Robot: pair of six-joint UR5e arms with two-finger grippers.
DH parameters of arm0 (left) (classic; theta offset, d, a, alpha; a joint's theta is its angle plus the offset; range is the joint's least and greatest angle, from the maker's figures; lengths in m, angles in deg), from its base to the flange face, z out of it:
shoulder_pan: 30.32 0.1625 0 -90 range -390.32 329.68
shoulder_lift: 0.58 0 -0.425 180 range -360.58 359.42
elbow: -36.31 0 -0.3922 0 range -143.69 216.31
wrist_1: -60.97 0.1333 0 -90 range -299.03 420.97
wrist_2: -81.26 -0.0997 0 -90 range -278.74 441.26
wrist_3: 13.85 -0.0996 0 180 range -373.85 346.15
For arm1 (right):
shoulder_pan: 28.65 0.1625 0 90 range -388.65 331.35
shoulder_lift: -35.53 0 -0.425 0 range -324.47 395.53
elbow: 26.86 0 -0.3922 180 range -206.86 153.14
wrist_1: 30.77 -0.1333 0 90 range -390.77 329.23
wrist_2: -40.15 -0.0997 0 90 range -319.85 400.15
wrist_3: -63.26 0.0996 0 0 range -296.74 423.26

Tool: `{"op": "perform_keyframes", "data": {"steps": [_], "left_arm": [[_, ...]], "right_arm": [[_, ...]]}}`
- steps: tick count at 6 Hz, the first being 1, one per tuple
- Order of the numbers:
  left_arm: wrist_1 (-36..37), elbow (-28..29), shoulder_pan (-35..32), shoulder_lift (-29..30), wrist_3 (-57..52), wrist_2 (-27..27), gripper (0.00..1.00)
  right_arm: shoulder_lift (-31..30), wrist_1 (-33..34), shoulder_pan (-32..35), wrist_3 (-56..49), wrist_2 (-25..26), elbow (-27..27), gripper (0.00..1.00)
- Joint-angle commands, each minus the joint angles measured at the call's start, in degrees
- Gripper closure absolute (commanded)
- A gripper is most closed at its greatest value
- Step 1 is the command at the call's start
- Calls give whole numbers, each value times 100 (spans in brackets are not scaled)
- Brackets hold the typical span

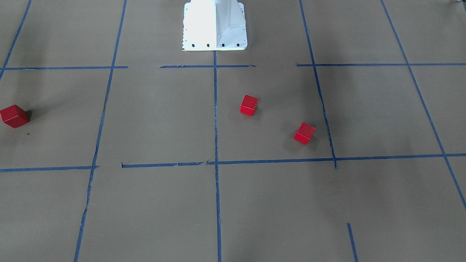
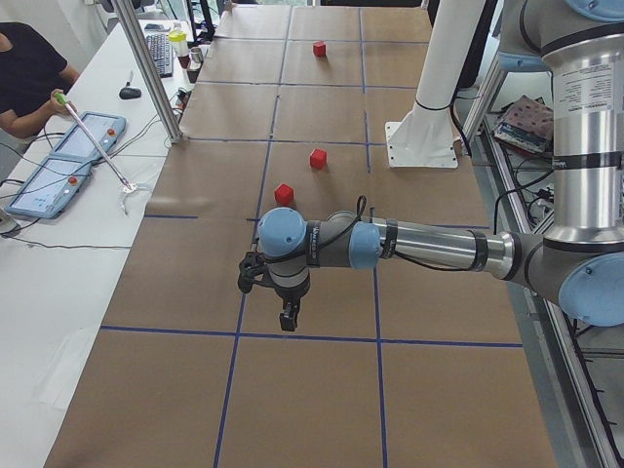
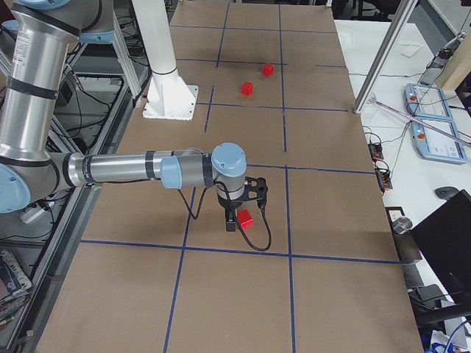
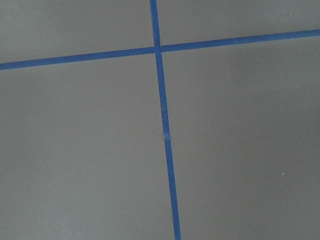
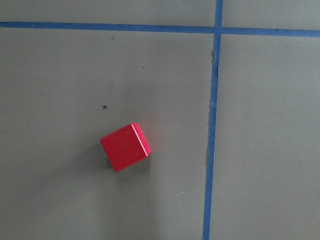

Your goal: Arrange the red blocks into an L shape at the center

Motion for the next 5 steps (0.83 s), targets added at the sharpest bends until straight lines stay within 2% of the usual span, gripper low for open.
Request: {"op": "perform_keyframes", "data": {"steps": [1,5], "left_arm": [[22,-127,0,-24,-25,-45,0],[-21,-128,9,-77,1,-1,0]], "right_arm": [[-17,0,-1,-4,-4,-18,0],[-8,0,-10,5,-4,8,0]]}}
